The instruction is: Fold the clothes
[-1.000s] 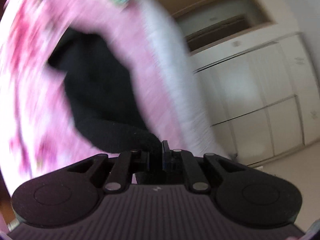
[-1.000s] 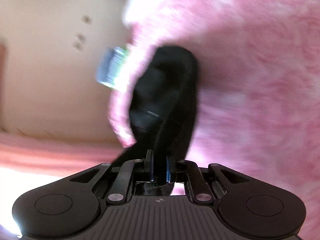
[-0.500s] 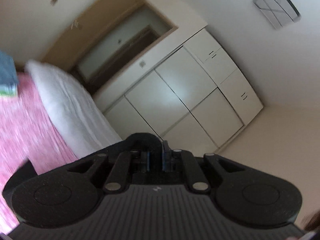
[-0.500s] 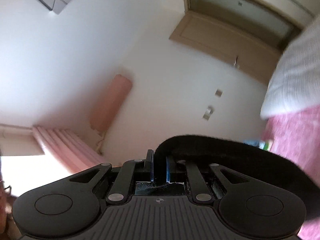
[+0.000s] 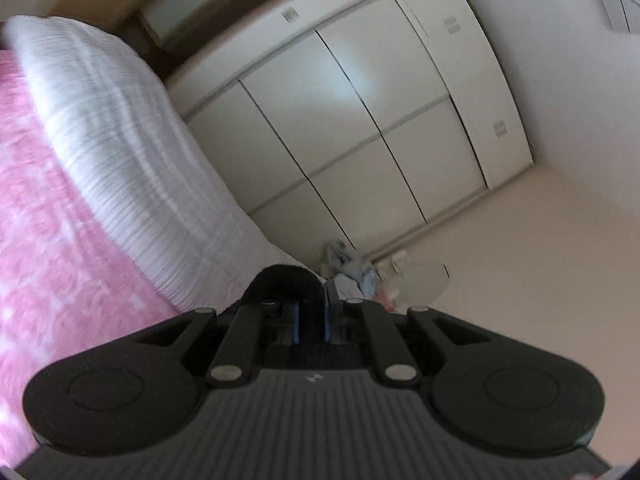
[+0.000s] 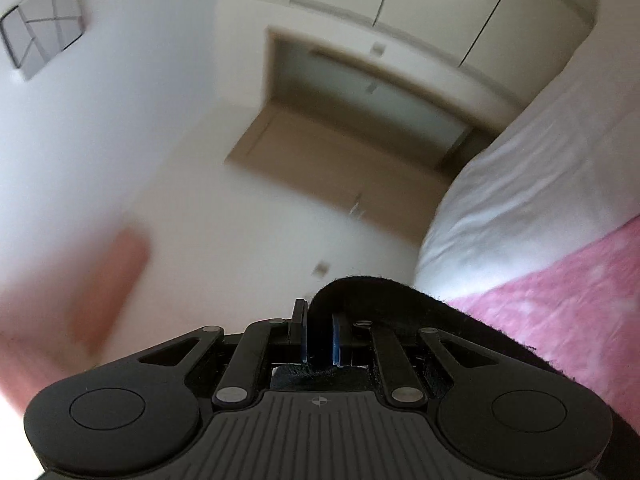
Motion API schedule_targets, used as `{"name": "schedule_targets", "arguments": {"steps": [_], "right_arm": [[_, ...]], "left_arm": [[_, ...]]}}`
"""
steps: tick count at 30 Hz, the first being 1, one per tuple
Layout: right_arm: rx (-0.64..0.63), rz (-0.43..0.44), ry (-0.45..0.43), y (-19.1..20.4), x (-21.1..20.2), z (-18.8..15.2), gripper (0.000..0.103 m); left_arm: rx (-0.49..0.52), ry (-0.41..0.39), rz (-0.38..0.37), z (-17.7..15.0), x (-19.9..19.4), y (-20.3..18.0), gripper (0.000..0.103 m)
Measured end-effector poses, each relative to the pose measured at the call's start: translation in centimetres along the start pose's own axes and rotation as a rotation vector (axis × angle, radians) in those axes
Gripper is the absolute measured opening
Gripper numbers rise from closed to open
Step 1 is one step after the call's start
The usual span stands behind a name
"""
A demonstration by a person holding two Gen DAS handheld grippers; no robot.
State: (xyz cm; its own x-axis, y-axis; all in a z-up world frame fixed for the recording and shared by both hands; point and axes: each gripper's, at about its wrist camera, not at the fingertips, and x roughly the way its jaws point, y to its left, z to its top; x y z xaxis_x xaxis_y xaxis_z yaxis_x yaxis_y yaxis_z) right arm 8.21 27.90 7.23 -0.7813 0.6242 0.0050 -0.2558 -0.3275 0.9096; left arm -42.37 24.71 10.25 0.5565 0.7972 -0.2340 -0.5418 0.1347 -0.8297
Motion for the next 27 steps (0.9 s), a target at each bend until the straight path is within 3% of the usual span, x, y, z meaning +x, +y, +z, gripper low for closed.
{"name": "schedule_targets", "arguments": {"steps": [5,9,11,13,15,17,20,21,23,25,27], "right_arm": [[-0.089,0.03,-0.201,3.1,0.2,-0.2,0.009],[-0.17,0.043,-0.312,6.4,0.1,-3.4,0.009],[-0.203,0.019,-0.334,7.5,0.3,-6.0,0.009],[-0.202,-0.037,-0.311,7.1,0.2,-9.8,0.009],[-0.164,-0.186,-0.223,5.5,-1.1,-14.6,0.01],[-0.099,-0.401,-0.109,3.1,-1.5,-19.3,0.012],[0.16,-0.843,0.037,-3.3,-2.4,-27.2,0.013],[0.224,-0.977,0.06,-5.2,-2.8,-29.5,0.014],[0.273,-1.17,0.1,-7.9,-3.1,-33.3,0.014],[0.297,-1.243,0.133,-9.8,-2.5,-35.0,0.014],[0.299,-1.276,0.166,-11.3,-1.4,-36.3,0.015]], "left_arm": [[0.192,0.073,-0.146,6.4,3.6,-3.7,0.007],[0.371,0.109,-0.267,9.1,1.0,-6.7,0.007],[0.43,0.148,-0.305,8.8,-0.6,-6.1,0.007],[0.397,0.29,-0.224,6.0,-1.6,-0.7,0.009],[0.362,0.432,-0.143,3.2,-2.7,4.7,0.013],[0.325,0.572,-0.06,0.4,-3.7,10.0,0.014],[0.265,0.78,0.068,-3.7,-5.2,18.1,0.014],[0.199,0.817,0.196,-5.2,-5.5,22.2,0.015],[0.224,0.859,0.361,-7.5,-5.6,26.5,0.015],[0.248,0.897,0.525,-9.8,-5.6,30.7,0.015],[0.263,0.92,0.55,-11.9,-4.5,32.4,0.018]]}}
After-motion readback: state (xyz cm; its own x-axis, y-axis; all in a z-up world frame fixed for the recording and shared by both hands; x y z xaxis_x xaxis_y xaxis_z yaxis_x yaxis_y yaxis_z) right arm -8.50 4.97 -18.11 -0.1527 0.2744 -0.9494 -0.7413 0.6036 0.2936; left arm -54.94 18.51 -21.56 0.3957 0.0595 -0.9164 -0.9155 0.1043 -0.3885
